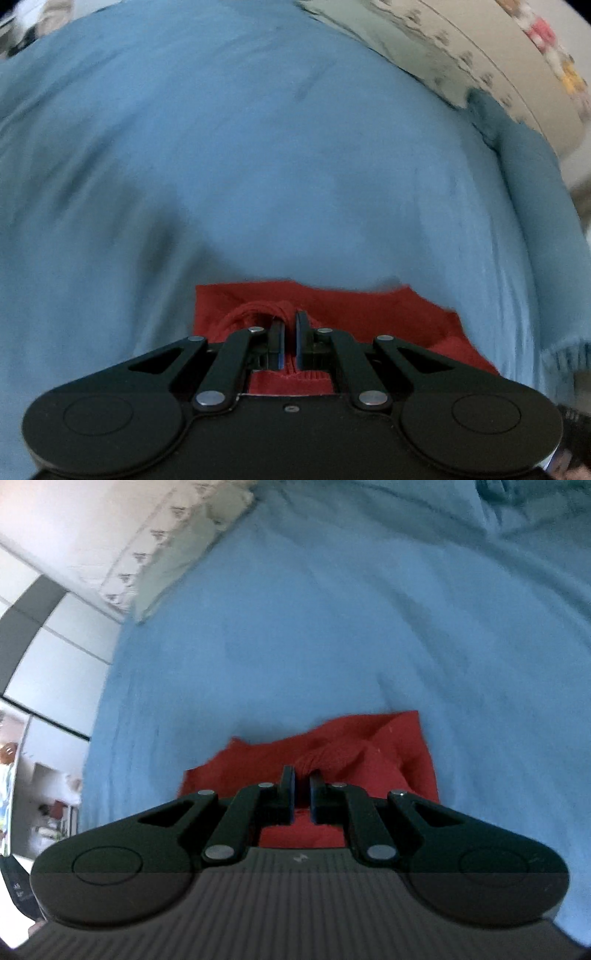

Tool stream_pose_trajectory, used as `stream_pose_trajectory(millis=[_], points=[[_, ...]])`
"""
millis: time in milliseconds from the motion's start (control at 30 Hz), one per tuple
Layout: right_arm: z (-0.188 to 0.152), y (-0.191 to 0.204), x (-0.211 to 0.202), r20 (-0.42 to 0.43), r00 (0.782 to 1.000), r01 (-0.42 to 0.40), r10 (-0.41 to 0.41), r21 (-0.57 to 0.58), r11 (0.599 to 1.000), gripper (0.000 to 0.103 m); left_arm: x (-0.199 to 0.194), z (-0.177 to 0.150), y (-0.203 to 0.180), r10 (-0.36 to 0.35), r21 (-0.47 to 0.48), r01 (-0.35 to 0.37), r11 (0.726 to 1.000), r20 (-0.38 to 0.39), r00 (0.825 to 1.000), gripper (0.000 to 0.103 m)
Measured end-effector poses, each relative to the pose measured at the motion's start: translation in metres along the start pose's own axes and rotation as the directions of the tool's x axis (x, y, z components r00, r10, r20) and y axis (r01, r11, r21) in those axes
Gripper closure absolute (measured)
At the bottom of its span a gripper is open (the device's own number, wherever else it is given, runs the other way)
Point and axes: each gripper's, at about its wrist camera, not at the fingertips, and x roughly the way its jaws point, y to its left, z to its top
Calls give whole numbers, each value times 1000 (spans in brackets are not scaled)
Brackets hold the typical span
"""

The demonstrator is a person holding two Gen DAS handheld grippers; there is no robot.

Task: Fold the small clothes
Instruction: 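Carry the hem over with both tools and lay it on the collar, then open both tools and release the folded hem onto the sweater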

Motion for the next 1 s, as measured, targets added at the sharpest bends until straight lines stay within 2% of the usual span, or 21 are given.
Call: stream_pose_trajectory(millis=[267, 467, 500, 533, 567, 600, 633, 667, 700, 767, 900, 933, 1000], points=[[23, -1, 23, 28, 1000, -12, 12, 19, 1000, 80, 6, 2, 1, 6, -5, -6, 1000, 26, 1000, 98], [34, 3, 45, 31, 999, 31, -30, -19, 999, 80, 12, 5, 4, 55, -15, -55, 998, 16, 998, 97], [34, 2, 46, 30, 999, 39, -38, -40, 998, 77, 14, 3, 4, 68, -10, -68, 998, 15, 998, 92], [32, 3, 47, 33, 999, 40, -38, -64, 997, 75, 13, 1, 3, 89, 1, -89, 996, 22, 996, 70], [30, 5, 48, 40, 998, 51, -48, -84, 995, 62, 11, 2, 1, 110, 13, -111, 994, 34, 993, 55], [29, 7, 47, 47, 998, 56, -52, -100, 993, 37, 3, -3, -2, 133, 34, -136, 990, 69, 989, 30], [25, 12, 42, 72, 996, 61, -53, -125, 990, 24, -5, -6, -6, 154, 56, -161, 985, 106, 982, 20], [20, 14, 35, 106, 993, 72, -56, -156, 985, 5, -15, -12, -12, 164, 91, -178, 980, 144, 976, 18], [14, 20, 26, 147, 987, 92, -63, -204, 975, 0, -24, -20, -18, 160, 137, -186, 973, 179, 971, 13], [-3, 38, 11, 198, 979, 120, -58, -320, 940, 0, -37, -42, -34, 145, 261, -198, 945, 209, 967, 5], [-37, 61, 13, 167, 985, 121, -44, -483, 867, 0, -26, -86, -60, 136, 492, -195, 848, 153, 979, 2], [-45, 62, 17, 151, 987, 122, -51, -512, 850, 0, -18, -95, -62, 144, 525, -191, 829, 130, 981, 2], [-56, 57, 27, 126, 989, 130, -73, -543, 829, 0, -4, -107, -59, 159, 544, -186, 818, 97, 982, 2]])
